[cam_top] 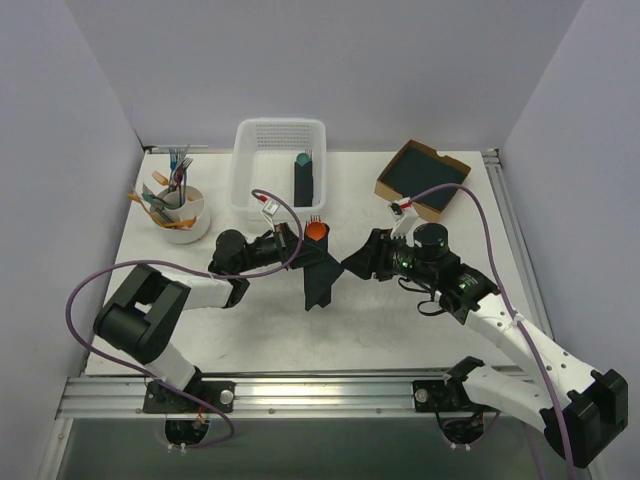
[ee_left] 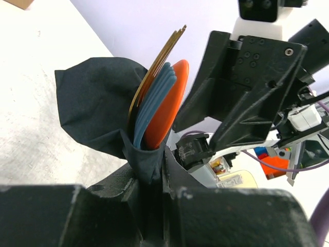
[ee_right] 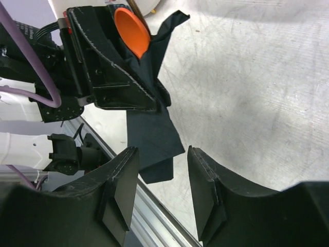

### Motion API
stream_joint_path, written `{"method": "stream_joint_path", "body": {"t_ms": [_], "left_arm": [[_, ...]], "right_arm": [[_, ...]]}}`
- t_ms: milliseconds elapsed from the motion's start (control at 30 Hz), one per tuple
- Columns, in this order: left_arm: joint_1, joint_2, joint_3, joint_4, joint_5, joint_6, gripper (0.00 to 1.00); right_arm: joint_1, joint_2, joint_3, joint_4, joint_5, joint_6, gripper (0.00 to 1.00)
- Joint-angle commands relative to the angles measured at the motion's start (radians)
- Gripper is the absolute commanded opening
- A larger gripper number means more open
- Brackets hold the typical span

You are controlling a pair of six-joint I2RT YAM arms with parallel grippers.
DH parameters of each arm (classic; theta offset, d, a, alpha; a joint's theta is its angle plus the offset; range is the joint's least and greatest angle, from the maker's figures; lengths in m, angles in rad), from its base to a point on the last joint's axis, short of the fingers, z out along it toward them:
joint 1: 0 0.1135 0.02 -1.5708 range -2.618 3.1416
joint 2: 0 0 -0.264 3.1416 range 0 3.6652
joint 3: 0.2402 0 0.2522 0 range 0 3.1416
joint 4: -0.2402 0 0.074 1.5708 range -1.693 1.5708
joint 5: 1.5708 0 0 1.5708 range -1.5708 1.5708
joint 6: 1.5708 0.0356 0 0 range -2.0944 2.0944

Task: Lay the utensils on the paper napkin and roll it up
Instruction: Roll the napkin.

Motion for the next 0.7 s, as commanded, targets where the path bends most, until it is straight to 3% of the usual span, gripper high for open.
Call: {"method": "stream_joint_path", "body": {"t_ms": [0,400,467,500,533,667], "left_arm": [[0.004,-0.044,0.035,-0.037,-0.027,0.065,0.05],[-0.001,-0.082,0.041,-0.083,-0.024,0.079,0.06],[-0.002,-0.087,0.04,-0.085,-0.021,0.071,0.05],[-0.002,-0.093,0.037,-0.083,-0.021,0.07,0.05],[-0.002,-0.096,0.035,-0.083,-0.023,0.07,0.05],[-0.002,-0.111,0.035,-0.102,-0.027,0.071,0.05]], "right_arm": [[0.021,-0.006,0.048,0.01,-0.017,-0.002,0.42],[0.105,0.144,0.088,0.054,0.034,-0.016,0.37],[0.104,0.156,0.086,0.054,0.046,-0.019,0.43],[0.104,0.156,0.085,0.05,0.052,-0.019,0.56],[0.105,0.153,0.077,0.05,0.067,-0.021,0.63],[0.107,0.129,0.04,0.091,0.055,-0.013,0.81]]}}
